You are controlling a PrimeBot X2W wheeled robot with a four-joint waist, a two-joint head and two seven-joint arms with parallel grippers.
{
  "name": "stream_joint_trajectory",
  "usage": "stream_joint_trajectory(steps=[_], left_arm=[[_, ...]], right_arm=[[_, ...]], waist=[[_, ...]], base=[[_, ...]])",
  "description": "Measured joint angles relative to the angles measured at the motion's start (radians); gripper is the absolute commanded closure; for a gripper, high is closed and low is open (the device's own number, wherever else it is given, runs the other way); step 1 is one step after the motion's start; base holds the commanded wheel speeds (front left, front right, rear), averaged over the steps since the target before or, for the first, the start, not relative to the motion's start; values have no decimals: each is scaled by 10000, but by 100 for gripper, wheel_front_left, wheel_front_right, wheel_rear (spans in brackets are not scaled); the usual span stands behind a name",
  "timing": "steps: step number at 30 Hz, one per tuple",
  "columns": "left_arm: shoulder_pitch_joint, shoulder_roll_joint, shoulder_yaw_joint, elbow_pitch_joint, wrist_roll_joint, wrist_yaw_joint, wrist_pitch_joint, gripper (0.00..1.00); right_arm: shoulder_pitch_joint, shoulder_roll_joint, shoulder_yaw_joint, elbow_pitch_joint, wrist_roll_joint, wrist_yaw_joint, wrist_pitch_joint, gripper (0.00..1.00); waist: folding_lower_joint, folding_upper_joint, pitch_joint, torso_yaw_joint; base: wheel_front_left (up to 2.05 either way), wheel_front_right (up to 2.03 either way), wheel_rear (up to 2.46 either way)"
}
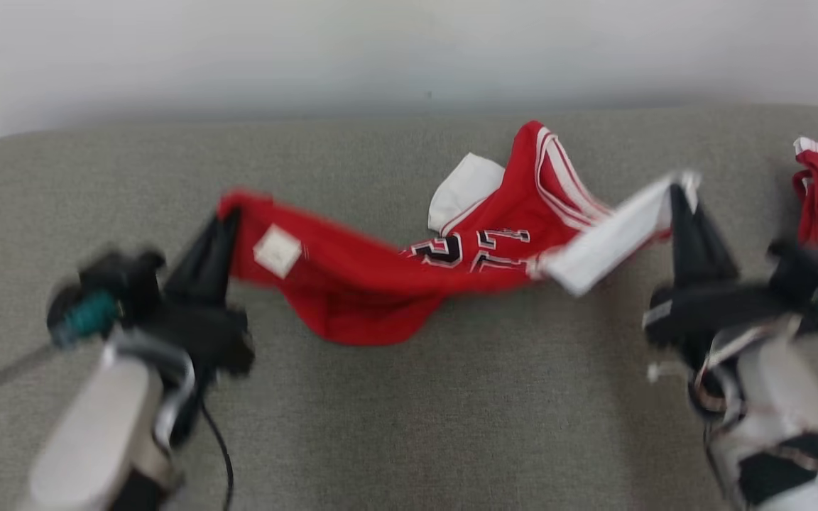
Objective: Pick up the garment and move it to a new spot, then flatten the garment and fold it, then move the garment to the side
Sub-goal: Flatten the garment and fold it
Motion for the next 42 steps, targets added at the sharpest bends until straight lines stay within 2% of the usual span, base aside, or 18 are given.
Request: stream_joint_trajectory(steps=[9, 18, 23, 30, 42], left_arm=[[-5249, 838, -679, 174, -1239, 0, 1645, 100], [-10146, 1074, -784, 1793, -2100, 0, 2688, 100], [-12137, 800, -834, 2788, -2232, 0, 2694, 100], [-13845, 646, -1327, 3946, -2286, 0, 2552, 100], [-14728, 514, -2021, 5202, -2715, 0, 2065, 100]], right_arm=[[-4987, -347, -341, 389, 499, 0, 1622, 100], [-10383, -491, -694, 1914, 117, 0, 2579, 100], [-12767, -418, -779, 2878, -514, 0, 2531, 100], [-14684, -274, -924, 4255, -1273, 0, 2253, 100], [-15756, -353, -499, 5988, -1534, 0, 1540, 100]], waist=[[1, 1, 1500, -103], [4, 2, 3444, -194], [3, 2, 4310, -245], [1, 2, 4992, -269], [-1, 0, 5346, -264]], base=[[0, 0, 0], [0, 0, 0], [0, 0, 0], [0, 0, 0], [0, 0, 0]])
